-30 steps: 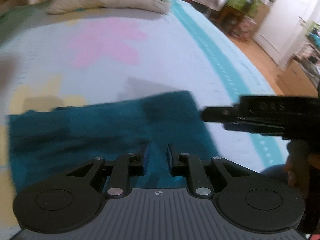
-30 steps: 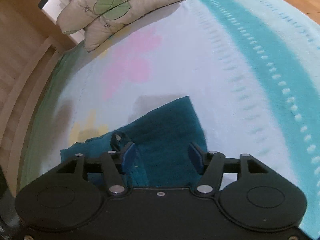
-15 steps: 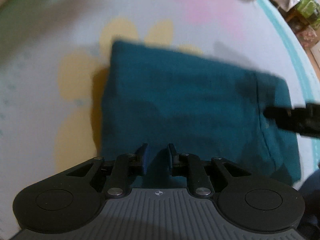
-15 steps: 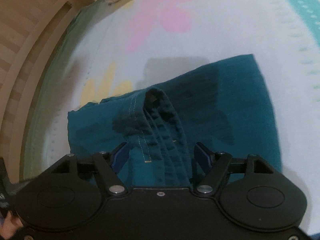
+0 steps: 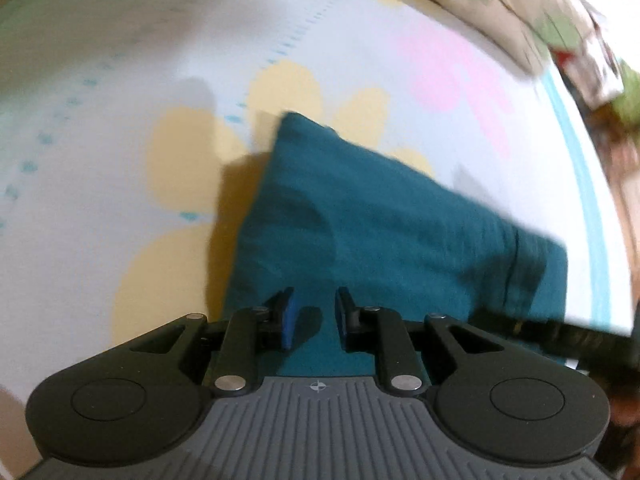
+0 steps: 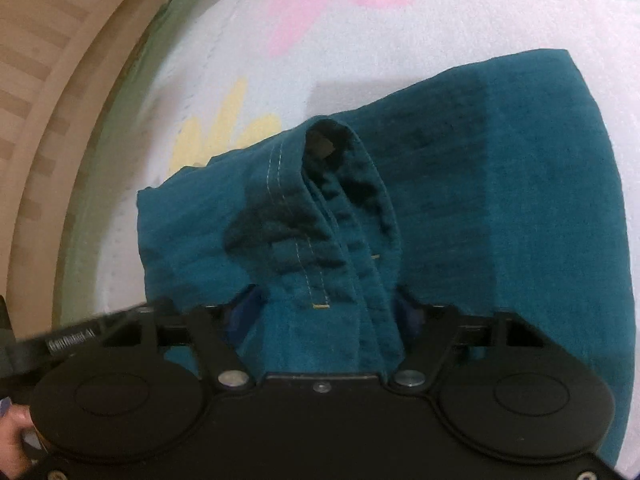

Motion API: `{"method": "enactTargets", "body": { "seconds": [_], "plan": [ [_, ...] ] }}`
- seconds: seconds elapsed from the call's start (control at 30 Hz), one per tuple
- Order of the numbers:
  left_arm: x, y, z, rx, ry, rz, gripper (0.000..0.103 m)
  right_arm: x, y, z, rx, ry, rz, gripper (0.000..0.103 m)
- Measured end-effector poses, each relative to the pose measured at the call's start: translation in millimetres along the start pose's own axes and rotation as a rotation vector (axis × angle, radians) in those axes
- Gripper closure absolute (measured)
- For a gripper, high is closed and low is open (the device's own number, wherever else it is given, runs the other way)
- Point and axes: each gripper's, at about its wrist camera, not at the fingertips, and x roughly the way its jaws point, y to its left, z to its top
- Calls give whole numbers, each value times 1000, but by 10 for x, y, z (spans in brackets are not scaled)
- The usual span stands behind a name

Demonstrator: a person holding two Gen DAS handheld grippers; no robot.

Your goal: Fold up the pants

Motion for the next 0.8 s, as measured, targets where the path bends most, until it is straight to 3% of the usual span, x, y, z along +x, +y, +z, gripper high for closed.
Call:
{"method": "enactTargets", "body": {
  "seconds": [0.03, 0.07, 0.23, 0.4, 0.47, 0.53, 0.63, 0.8],
  "plan": [
    [-14, 67, 0, -30, -7, -3, 83, -15, -16, -2, 8, -4, 3, 73],
    [-28, 102, -2, -46, -16, 1, 83, -27, -23, -9, 19, -5, 22, 79],
    [-73, 129, 5, -69, -75, 34, 83, -346, 357, -75, -93, -77, 41, 83],
    [-128, -30, -26, -46, -117, 47, 83, -1019, 704, -109, -193, -174, 109, 84],
    [-149, -67, -24, -24, -127, 48, 83, -1223, 649, -89, -182, -192, 67, 84],
    [-167, -124, -33, 6, -129, 52, 83, -1307, 497, -65, -158, -195, -30, 84],
    [-97, -223, -46, 56, -109, 49, 83, -1184, 155, -20, -79, -151, -194, 83],
    [-9, -398, -135, 161, -52, 19, 83, -825, -166, -21, 8, -52, -291, 81]
  ]
}}
